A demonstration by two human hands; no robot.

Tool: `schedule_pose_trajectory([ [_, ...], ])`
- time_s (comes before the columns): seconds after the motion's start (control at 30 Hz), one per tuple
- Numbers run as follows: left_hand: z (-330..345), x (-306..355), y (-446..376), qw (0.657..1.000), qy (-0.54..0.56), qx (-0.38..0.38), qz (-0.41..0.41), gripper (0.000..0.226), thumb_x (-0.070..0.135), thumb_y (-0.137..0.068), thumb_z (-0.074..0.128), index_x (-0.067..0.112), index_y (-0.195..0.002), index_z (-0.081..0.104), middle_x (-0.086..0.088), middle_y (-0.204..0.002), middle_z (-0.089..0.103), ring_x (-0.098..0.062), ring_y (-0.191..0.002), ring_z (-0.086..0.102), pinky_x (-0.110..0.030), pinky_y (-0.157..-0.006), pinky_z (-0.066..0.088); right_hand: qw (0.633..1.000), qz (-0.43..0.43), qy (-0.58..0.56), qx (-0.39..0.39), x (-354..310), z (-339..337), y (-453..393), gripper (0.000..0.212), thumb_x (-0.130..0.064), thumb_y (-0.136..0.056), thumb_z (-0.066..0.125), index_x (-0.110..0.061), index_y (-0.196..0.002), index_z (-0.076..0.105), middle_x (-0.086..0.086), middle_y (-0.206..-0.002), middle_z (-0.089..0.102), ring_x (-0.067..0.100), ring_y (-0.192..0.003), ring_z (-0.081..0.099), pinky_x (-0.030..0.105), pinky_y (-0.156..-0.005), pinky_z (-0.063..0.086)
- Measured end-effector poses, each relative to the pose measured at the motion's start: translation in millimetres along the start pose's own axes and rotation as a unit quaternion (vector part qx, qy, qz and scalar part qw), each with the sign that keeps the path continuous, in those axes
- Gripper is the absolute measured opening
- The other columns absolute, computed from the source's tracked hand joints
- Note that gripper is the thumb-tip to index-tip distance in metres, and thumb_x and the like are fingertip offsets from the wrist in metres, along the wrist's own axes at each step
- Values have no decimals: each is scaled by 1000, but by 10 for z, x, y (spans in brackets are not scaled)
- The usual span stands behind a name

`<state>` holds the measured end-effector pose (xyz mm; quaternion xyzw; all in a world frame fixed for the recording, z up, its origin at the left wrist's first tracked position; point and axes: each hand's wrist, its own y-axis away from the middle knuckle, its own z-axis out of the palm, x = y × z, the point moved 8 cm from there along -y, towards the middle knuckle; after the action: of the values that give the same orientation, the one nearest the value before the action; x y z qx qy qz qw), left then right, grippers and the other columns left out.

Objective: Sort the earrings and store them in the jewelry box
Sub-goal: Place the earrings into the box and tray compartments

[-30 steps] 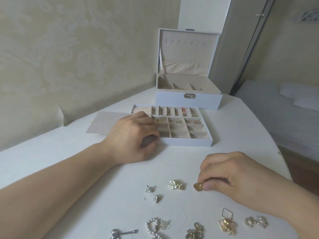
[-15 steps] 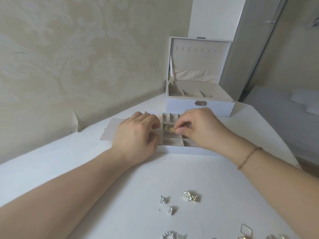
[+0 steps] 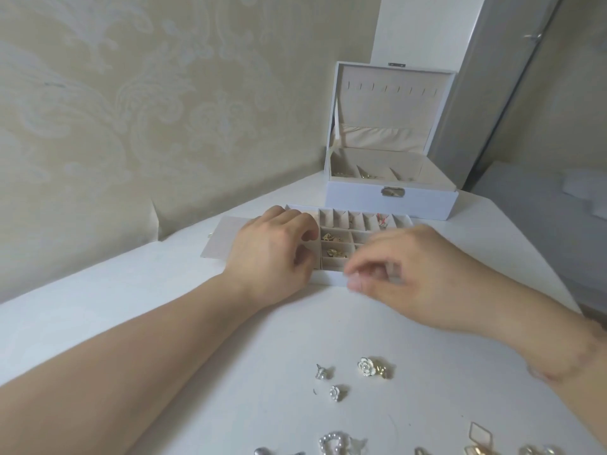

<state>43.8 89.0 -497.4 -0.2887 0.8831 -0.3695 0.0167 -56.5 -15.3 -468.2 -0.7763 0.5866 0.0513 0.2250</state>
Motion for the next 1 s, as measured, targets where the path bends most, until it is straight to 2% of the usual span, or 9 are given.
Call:
schedule_pose_trajectory([
  [0.1, -5, 8, -4, 1000, -2, 0, 3, 21, 14, -63, 52, 18, -83, 59, 7, -77, 62, -25, -76, 55, -23, -62, 33, 992, 35, 68, -99, -122, 193, 387, 41, -70, -82, 41, -39, -100, 61, -20, -80, 54, -5, -77, 50, 14, -67, 40],
  [0.2, 6, 16, -1, 1000, -7, -7, 6, 21, 14, -64, 51, 18, -83, 60, 7, -77, 62, -25, -77, 55, -23, -62, 31, 986, 52, 110, -111, -125, 308, 597, 47, -75, -82, 30, -44, -112, 49, -25, -86, 46, -9, -76, 44, 12, -69, 37],
  [0.37, -25, 47, 0, 1000, 5, -5, 12, 22, 17, -66, 47, 18, -84, 60, 8, -77, 61, -24, -76, 54, -24, -62, 34, 993, 55, 60, -82, -111, 404, 634, 25, -56, -93, 44, -37, -104, 56, -17, -94, 48, -5, -76, 45, 23, -78, 44],
  [0.5, -32, 55, 1, 1000, 13, -5, 15, 27, 23, -67, 39, 19, -84, 60, 9, -78, 62, -23, -76, 54, -23, -62, 35, 993, 38, 50, -104, -116, 483, 626, 40, -61, -87, 32, -34, -104, 56, -15, -97, 52, 5, -86, 51, 27, -79, 46],
  [0.6, -31, 50, -3, 1000, 15, -7, 11, 26, 20, -66, 41, 20, -84, 60, 10, -78, 61, -22, -76, 54, -24, -62, 36, 992, 33, 35, -117, -95, 504, 629, 26, -49, -88, 42, -30, -97, 57, -12, -96, 55, 9, -87, 52, 23, -79, 44],
  [0.73, -36, 34, -7, 1000, 20, -7, 2, 22, 14, -65, 48, 20, -82, 60, 10, -77, 61, -22, -76, 54, -24, -61, 38, 990, 56, 24, -126, 15, 392, 532, 9, -37, -84, 60, -28, -84, 59, -12, -79, 59, 3, -80, 53, 15, -72, 43],
  [0.8, -38, 35, -12, 1000, 22, -9, 3, 24, 19, -67, 42, 20, -82, 60, 9, -76, 62, -22, -76, 54, -26, -60, 42, 990, 102, 4, -96, 171, 204, 382, 9, -23, -84, 70, -22, -77, 66, -9, -73, 64, -1, -72, 57, 11, -67, 44],
  [0.87, -28, 31, -13, 1000, 24, -12, 3, 27, 23, -67, 39, 19, -82, 60, 9, -76, 62, -22, -75, 54, -26, -60, 43, 982, 169, -69, -54, 382, 11, 192, 15, -10, -83, 73, -19, -71, 69, -2, -66, 68, 2, -53, 59, 15, -56, 48],
  [1.0, -9, 23, -11, 1000, 19, -22, 2, 28, 23, -67, 38, 20, -81, 61, 8, -75, 62, -22, -75, 54, -25, -60, 41, 967, 216, -125, 39, 724, -231, -278, 14, -5, -82, 74, -14, -74, 69, 5, -55, 66, 11, -45, 59, 17, -48, 48],
])
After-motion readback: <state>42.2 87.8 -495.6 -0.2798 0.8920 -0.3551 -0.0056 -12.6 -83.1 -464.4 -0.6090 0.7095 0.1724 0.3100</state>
